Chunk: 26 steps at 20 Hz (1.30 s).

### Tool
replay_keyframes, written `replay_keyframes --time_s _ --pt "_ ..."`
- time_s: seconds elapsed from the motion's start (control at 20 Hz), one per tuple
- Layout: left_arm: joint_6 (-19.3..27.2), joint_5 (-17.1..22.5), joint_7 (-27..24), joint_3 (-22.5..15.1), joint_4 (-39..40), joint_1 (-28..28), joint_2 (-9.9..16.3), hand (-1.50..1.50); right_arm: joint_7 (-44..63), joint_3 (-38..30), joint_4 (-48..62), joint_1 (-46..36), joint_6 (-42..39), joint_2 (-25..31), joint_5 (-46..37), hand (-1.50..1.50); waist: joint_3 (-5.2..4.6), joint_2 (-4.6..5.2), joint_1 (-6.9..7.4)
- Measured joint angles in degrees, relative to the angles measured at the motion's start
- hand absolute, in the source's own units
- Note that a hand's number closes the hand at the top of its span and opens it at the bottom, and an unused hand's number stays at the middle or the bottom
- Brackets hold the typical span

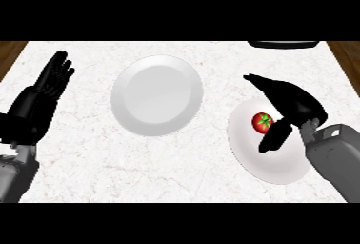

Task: Pick the tomato from the plate and place it in the plate

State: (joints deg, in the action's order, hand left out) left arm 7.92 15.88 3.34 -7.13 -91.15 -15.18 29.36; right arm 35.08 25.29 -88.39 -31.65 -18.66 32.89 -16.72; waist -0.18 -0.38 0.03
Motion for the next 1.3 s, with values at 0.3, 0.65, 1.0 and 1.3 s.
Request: replay_keyframes --time_s 0.3,0.65,1.0,1.3 --pt "-0.95 -1.32 -0.38 1.35 1.53 -0.61 -1.58 0.00 8.01 0.20 0.27 -1.17 -7.28 -2.58 -0.76 -1.50 0.12 0.28 0.03" --pt "-2.32 -3.27 0.31 2.58 -0.47 0.85 -3.30 0.00 8.37 -0.36 5.18 -0.69 -8.43 -5.44 -8.53 -1.50 0.16 0.37 0.22" --pt "-4.52 -4.33 1.22 5.03 1.02 -0.74 -4.54 0.00 4.86 -2.58 12.72 -0.16 -9.53 -7.17 -14.20 -1.50 0.17 0.42 0.17" --pt "-5.57 -6.19 1.21 6.03 -0.86 1.17 -6.27 0.00 -0.83 -4.09 17.82 2.17 -8.31 -8.86 -18.67 -1.50 0.18 0.43 0.22"
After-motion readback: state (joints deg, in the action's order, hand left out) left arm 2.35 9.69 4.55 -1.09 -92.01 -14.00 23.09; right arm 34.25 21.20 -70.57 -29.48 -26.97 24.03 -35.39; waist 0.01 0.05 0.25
